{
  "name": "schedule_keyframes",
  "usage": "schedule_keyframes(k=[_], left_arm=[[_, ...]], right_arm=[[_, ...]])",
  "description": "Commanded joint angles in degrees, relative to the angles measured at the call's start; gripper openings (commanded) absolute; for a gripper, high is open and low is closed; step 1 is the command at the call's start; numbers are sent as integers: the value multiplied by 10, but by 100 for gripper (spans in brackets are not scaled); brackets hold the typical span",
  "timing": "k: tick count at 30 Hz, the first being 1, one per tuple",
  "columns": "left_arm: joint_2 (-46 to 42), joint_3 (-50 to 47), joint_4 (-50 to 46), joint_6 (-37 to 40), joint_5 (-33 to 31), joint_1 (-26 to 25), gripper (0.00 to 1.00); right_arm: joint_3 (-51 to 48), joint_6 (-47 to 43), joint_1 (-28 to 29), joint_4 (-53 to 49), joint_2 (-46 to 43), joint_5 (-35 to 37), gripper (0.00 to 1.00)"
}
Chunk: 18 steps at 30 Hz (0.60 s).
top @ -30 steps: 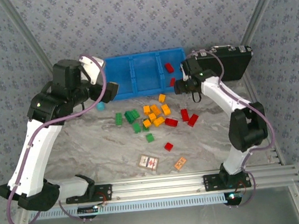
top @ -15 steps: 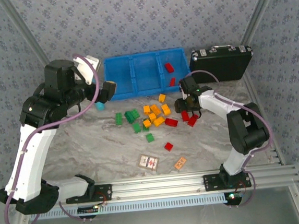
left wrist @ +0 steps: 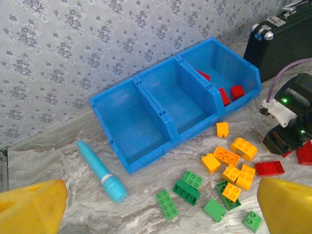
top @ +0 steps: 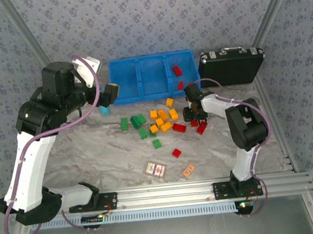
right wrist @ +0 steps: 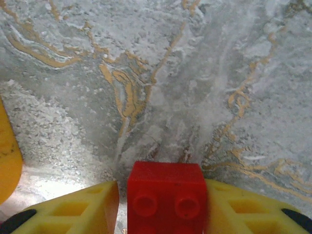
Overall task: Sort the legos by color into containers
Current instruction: Pick up the lego from the center of the table, then place the lego in the container.
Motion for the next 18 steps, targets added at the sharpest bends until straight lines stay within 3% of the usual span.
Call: schedule_keyframes(k=[1, 4, 10, 13, 18], left_arm=[[0, 14, -5, 4, -12, -3, 100], [0, 12, -3, 10, -21, -4, 100], [-10, -16, 2, 28, -36, -4, 100], [-24, -29, 4, 47, -44, -4, 100], [-31, -17, 9, 64, -111, -4, 100]], right_arm=[[12, 2, 3, -12, 16, 5, 37], [29, 0, 1, -18, 18, 9, 28], [123, -9, -10, -42, 49, 5, 24], [188, -12, -19, -48, 76, 7, 24], [356, -16, -30, -78, 168, 8, 24]])
